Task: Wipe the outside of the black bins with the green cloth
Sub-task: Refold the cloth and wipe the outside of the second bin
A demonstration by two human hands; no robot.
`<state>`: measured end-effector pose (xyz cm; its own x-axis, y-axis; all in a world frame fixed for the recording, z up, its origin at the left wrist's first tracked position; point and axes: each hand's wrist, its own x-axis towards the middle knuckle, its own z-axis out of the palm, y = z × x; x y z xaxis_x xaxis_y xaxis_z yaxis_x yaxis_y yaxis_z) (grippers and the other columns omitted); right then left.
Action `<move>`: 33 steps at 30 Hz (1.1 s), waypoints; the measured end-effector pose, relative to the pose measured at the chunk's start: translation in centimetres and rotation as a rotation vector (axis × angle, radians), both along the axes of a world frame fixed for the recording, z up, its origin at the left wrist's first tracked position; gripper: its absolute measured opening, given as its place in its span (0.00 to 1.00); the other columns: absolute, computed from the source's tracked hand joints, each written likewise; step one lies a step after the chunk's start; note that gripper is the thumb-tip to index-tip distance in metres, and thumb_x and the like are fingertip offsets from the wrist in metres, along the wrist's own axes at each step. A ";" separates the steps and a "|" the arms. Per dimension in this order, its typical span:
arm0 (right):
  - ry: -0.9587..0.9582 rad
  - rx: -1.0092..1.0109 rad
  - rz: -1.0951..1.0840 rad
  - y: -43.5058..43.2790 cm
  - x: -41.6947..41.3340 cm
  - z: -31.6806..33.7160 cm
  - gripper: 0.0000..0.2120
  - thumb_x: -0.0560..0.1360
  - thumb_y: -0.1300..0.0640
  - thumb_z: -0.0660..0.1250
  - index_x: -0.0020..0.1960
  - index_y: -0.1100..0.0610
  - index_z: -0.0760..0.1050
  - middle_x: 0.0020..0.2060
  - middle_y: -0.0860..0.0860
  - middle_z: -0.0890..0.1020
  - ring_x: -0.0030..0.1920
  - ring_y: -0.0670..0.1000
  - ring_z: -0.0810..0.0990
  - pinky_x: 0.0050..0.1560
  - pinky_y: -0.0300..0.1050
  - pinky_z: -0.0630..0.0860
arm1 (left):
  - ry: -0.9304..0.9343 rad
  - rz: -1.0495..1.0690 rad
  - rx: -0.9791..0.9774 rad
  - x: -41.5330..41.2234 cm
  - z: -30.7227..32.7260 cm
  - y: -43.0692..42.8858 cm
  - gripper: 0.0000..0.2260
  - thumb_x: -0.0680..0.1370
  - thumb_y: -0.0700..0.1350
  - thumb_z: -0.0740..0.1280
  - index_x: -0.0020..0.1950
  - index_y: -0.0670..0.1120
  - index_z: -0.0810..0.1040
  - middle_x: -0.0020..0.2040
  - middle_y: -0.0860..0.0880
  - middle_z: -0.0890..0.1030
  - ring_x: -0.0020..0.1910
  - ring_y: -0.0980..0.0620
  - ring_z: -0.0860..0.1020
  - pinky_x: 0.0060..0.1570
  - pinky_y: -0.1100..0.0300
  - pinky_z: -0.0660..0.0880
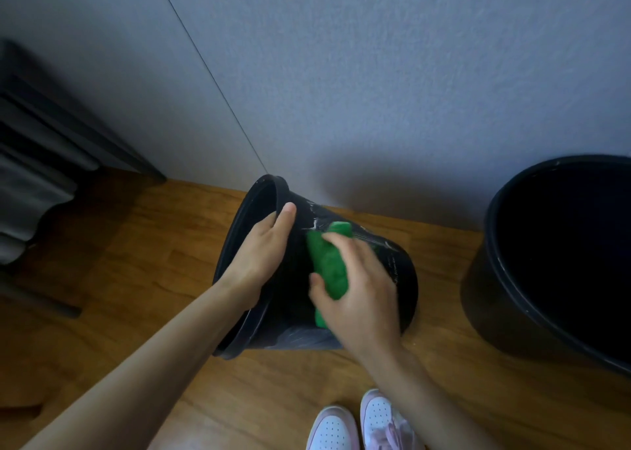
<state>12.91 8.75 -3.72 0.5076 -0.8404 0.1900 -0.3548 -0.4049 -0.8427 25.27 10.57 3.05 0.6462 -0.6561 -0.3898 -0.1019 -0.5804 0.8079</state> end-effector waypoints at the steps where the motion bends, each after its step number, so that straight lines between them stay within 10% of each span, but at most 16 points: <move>1: -0.032 -0.018 0.019 0.4 0.6 0.8 0.21 0.70 0.47 0.63 0.62 0.49 0.70 0.55 0.48 0.77 0.53 0.49 0.76 0.50 0.44 0.76 | -0.017 -0.011 -0.008 -0.1 -0.2 0.1 0.19 0.80 0.57 0.53 0.46 0.46 0.77 0.44 0.50 0.78 0.44 0.55 0.76 0.44 0.62 0.70; 14: 0.288 0.072 -0.080 -6.6 1.3 -3.0 0.16 0.77 0.50 0.62 0.64 0.45 0.73 0.58 0.49 0.77 0.53 0.53 0.77 0.43 0.39 0.66 | 0.040 0.019 0.038 1.4 -0.8 2.3 0.25 0.79 0.61 0.51 0.67 0.48 0.72 0.65 0.48 0.76 0.65 0.49 0.73 0.69 0.47 0.65; 27: 0.022 0.017 -0.029 -0.7 4.9 2.9 0.20 0.72 0.47 0.58 0.63 0.46 0.73 0.56 0.50 0.76 0.53 0.55 0.77 0.49 0.48 0.75 | -0.097 -0.041 -0.061 0.5 -1.3 2.4 0.18 0.81 0.52 0.53 0.47 0.43 0.78 0.39 0.50 0.78 0.37 0.57 0.76 0.37 0.65 0.72; 33: 0.226 0.089 -0.026 -5.1 3.6 -0.2 0.18 0.76 0.49 0.60 0.65 0.41 0.71 0.60 0.49 0.74 0.57 0.55 0.75 0.49 0.45 0.71 | -0.066 -0.032 -0.047 0.6 -1.0 2.3 0.18 0.81 0.54 0.53 0.48 0.45 0.78 0.47 0.43 0.81 0.49 0.47 0.79 0.51 0.53 0.73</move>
<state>16.48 3.64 -3.90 0.5070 -0.8620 -0.0015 -0.5474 -0.3207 -0.7730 25.89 12.84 2.04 0.6477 -0.6937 -0.3151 -0.1743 -0.5375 0.8251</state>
